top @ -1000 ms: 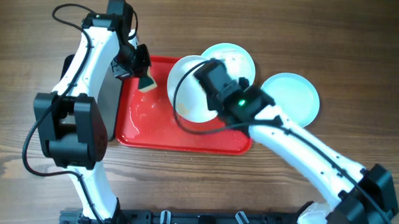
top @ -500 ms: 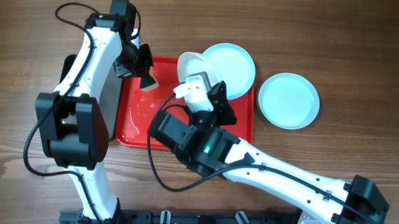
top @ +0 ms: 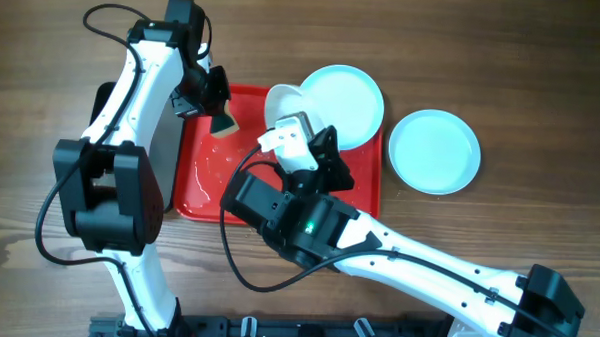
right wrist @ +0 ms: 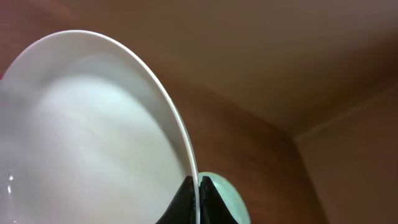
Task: Clean dirty plates on tray and stack at the side
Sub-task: 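Carry the plate right and stack it on the cleaned plate, release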
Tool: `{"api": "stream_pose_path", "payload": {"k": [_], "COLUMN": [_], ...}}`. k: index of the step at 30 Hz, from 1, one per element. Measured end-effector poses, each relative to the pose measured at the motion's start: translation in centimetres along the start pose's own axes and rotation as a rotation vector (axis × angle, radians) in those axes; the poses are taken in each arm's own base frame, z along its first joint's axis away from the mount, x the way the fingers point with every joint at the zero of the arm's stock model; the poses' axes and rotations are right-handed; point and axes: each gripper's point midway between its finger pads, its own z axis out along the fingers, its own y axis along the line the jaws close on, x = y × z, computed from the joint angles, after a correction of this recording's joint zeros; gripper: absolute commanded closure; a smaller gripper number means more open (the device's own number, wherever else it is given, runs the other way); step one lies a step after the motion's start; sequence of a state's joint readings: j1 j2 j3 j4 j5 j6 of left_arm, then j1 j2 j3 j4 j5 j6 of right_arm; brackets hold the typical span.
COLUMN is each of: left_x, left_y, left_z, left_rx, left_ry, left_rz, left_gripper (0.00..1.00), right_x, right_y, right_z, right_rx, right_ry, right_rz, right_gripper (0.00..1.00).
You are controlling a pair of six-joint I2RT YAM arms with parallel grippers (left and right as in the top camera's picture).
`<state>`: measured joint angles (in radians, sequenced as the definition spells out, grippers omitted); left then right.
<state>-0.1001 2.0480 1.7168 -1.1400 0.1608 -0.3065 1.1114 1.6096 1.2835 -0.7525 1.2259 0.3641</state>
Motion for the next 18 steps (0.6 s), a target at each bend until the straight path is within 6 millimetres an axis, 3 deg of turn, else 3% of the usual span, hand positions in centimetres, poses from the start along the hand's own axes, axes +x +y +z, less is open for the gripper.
{"api": "stream_pose_path", "payload": {"k": [8,18], "left_x": [0.0,0.0], "left_y": [0.0,0.0], "left_z": [0.0,0.0], "left_rx": [0.0,0.0], "left_ry": [0.0,0.001], "left_rz": [0.0,0.0], "left_gripper": [0.96,0.96], "right_x": [1.3,6.3], "right_y": [1.3,2.0], "right_z": [0.8,6.8], "right_rx": [-0.135,-0.524], "right_ry": [0.089,0.504], "right_rz": [0.041,0.358], "right_gripper": [0.96,0.96]}}
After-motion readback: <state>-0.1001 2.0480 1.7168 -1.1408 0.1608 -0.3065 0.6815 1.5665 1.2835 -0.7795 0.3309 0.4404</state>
